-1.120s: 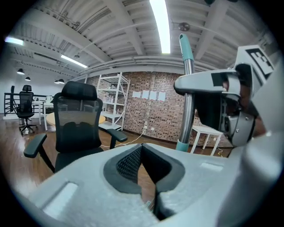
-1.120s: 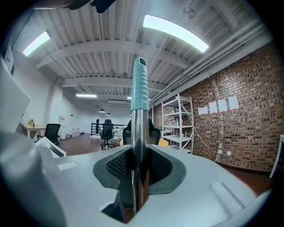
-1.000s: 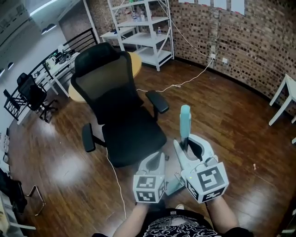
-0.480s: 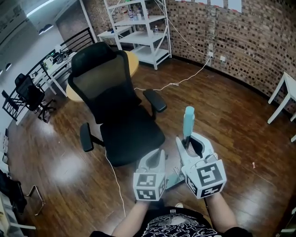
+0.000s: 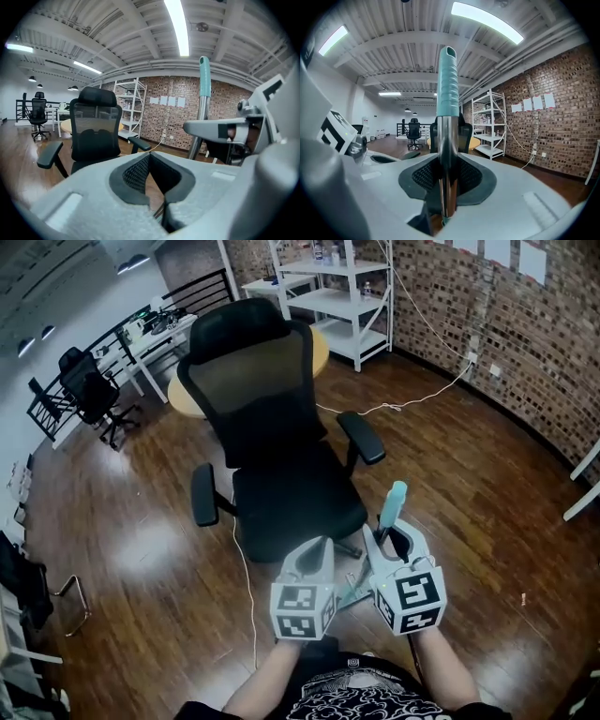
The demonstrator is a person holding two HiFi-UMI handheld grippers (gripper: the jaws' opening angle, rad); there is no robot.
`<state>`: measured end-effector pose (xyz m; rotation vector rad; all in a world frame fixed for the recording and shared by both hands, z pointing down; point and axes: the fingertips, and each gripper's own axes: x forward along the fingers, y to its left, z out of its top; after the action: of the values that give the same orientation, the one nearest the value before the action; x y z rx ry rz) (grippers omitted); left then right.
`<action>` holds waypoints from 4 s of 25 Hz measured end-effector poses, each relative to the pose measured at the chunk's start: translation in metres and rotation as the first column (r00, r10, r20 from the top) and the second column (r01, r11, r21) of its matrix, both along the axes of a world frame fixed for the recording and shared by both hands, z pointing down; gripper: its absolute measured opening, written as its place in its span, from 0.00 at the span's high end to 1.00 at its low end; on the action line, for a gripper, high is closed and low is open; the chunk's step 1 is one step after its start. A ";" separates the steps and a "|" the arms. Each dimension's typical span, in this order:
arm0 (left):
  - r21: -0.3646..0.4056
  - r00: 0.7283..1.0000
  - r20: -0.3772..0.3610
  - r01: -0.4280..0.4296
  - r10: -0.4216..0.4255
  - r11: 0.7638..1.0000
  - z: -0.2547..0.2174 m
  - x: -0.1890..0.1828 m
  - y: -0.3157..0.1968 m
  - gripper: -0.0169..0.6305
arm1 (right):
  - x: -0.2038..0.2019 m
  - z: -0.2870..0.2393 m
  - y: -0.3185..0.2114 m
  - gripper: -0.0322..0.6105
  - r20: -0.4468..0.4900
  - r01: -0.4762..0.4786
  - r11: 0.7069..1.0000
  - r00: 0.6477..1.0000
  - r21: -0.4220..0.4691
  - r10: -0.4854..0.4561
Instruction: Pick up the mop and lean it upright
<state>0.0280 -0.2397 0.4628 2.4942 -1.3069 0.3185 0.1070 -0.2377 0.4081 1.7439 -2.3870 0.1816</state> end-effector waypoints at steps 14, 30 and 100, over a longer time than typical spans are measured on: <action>-0.024 0.997 0.013 0.071 -0.071 0.997 0.003 -0.088 -0.049 0.97 | -0.094 0.094 -0.062 0.81 -0.058 0.086 0.982 0.994 -0.170 -0.097; -0.041 0.984 0.000 0.176 -0.176 0.983 0.011 -0.167 -0.088 0.97 | -0.167 0.159 -0.128 0.81 -0.085 0.142 0.959 0.982 -0.247 -0.167; -0.028 0.989 0.017 0.148 -0.148 0.989 0.013 -0.064 0.030 0.97 | -0.111 0.040 0.014 0.95 0.058 0.253 0.967 0.966 -0.015 -0.252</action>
<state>-0.0364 -0.2098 0.4756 2.3589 -1.4725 0.3189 -0.0035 -0.2233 0.4479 1.4248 -2.6073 0.2224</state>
